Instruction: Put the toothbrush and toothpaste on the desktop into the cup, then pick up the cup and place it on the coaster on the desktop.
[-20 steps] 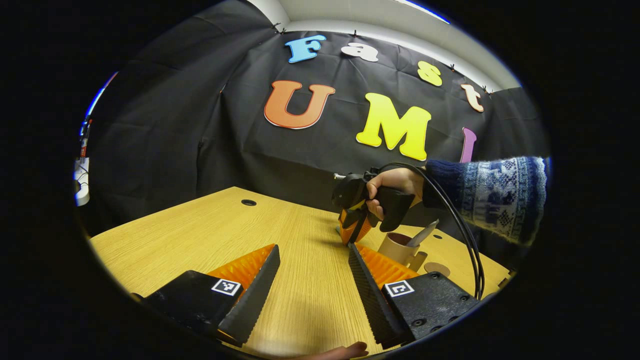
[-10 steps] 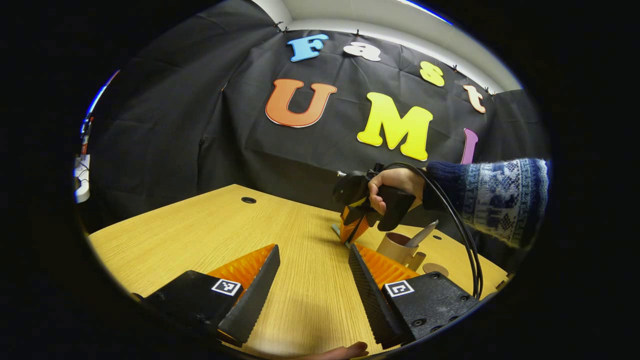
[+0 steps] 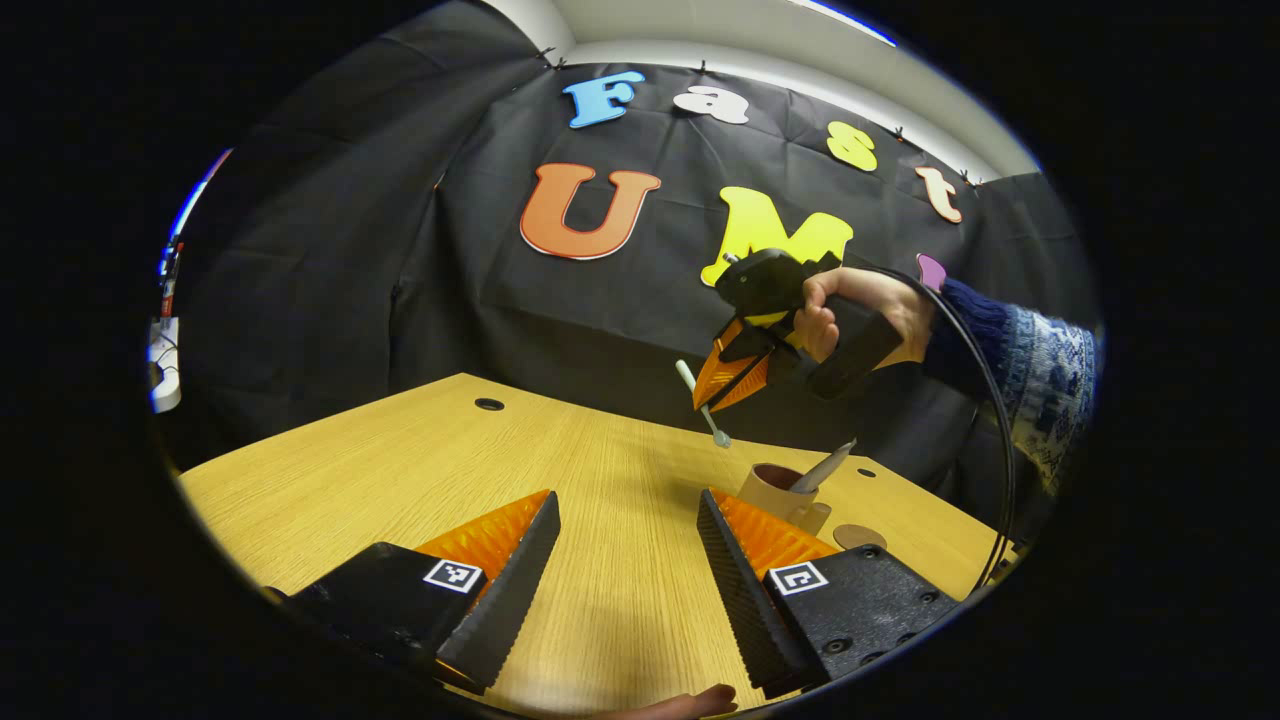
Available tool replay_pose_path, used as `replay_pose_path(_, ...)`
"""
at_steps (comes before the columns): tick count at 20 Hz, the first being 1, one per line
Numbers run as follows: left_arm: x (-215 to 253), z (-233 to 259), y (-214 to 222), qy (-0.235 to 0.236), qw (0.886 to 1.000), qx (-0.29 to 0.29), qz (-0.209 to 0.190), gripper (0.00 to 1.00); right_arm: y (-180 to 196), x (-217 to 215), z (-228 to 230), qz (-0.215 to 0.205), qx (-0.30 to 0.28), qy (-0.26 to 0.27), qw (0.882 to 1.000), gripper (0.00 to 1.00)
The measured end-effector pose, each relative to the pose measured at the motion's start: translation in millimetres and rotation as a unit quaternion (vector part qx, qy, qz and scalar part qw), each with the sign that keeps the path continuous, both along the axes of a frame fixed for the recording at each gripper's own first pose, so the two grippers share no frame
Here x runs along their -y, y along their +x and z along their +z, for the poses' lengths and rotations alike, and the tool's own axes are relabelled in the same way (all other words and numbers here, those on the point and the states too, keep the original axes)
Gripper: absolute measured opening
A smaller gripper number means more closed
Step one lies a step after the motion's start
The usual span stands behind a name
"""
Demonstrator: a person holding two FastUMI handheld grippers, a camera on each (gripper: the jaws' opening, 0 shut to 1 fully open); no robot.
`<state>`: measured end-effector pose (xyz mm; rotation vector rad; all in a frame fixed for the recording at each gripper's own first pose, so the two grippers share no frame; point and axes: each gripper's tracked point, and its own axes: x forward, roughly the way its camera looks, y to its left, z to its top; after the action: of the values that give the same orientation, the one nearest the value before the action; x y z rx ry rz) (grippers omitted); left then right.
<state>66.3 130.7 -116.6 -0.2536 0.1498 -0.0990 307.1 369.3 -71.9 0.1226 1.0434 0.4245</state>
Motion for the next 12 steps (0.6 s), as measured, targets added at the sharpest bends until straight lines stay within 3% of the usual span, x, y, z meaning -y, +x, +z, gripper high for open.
replay_pose_path(3, 10, -2, -1, 0.025, 1.000, 0.007, -0.004, 0.89, -22, 21, 33, -0.006, 0.086, 0.037, 0.996, 0.00)
replay_pose_path(5, 18, -4, -1, 0.045, 0.999, 0.008, -0.008, 0.88, -35, 34, 52, -0.015, 0.151, 0.068, 0.986, 0.00)
replay_pose_path(10, 43, -3, 0, 0.058, 0.998, 0.014, -0.024, 0.88, -62, 55, 77, -0.019, 0.296, 0.102, 0.950, 0.00)
replay_pose_path(12, 50, -5, -1, 0.055, 0.998, 0.012, -0.029, 0.88, -69, 52, 63, -0.020, 0.331, 0.111, 0.937, 0.00)
